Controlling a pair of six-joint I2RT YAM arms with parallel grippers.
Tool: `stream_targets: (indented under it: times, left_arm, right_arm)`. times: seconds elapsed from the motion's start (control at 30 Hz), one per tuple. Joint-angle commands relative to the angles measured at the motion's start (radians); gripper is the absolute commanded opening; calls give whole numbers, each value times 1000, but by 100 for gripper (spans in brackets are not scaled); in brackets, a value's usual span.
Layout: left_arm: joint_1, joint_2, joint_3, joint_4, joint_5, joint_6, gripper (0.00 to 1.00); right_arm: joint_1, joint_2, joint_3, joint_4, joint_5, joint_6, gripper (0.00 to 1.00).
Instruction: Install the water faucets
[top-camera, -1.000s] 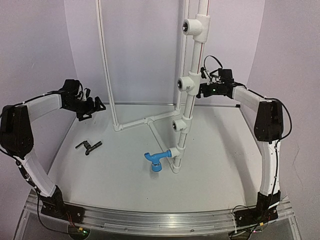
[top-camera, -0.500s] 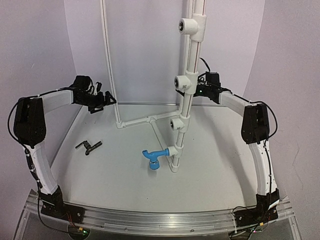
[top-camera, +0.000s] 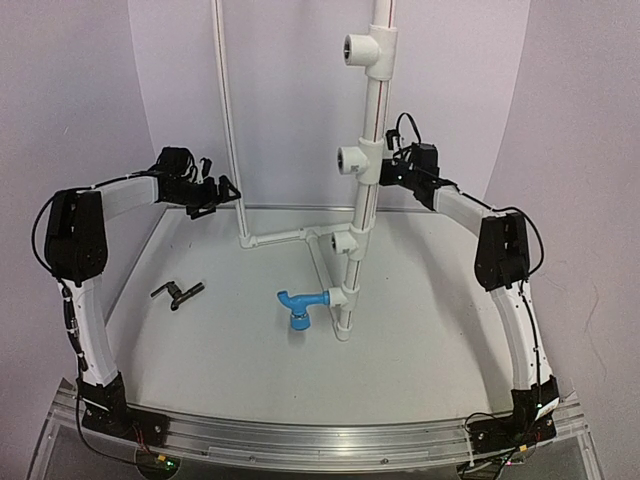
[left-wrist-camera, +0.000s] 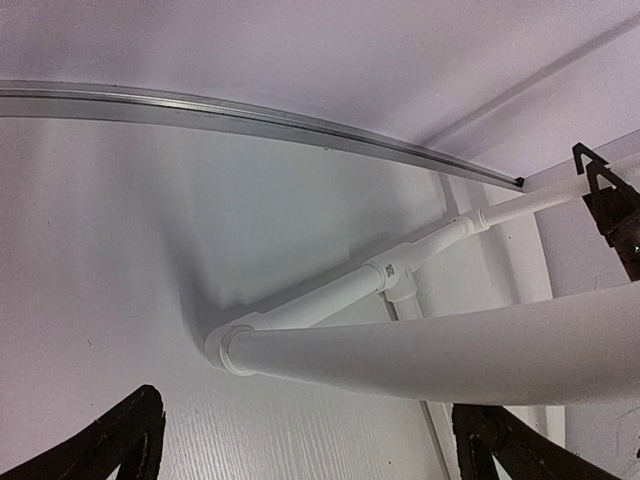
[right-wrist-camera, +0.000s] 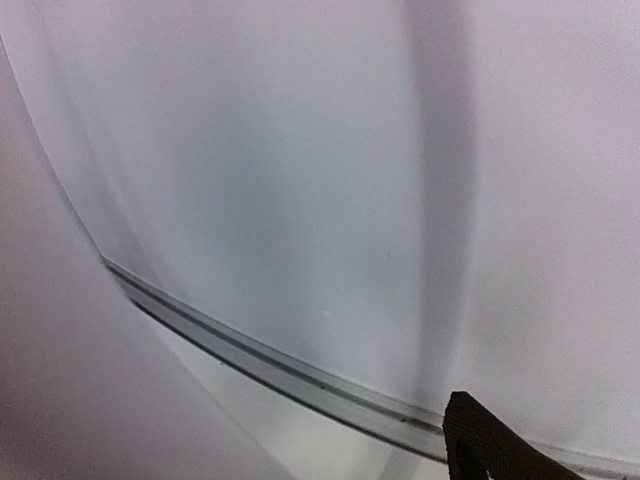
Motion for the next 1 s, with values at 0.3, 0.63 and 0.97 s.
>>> stream_targets:
  times: [0.3,0.63,0.97]
  left_arm:
    - [6,-42,-25,44,-47,-9,100]
    - [12,-85,-77,137,-47,-6,100]
    - [40,-52,-74,243,19,-108,100]
  right_arm:
    - [-27,116,130,173,201,-45,66]
    - [-36,81,119,207,107,-118,84]
    - [-40,-288,-355,150,11,-157,98]
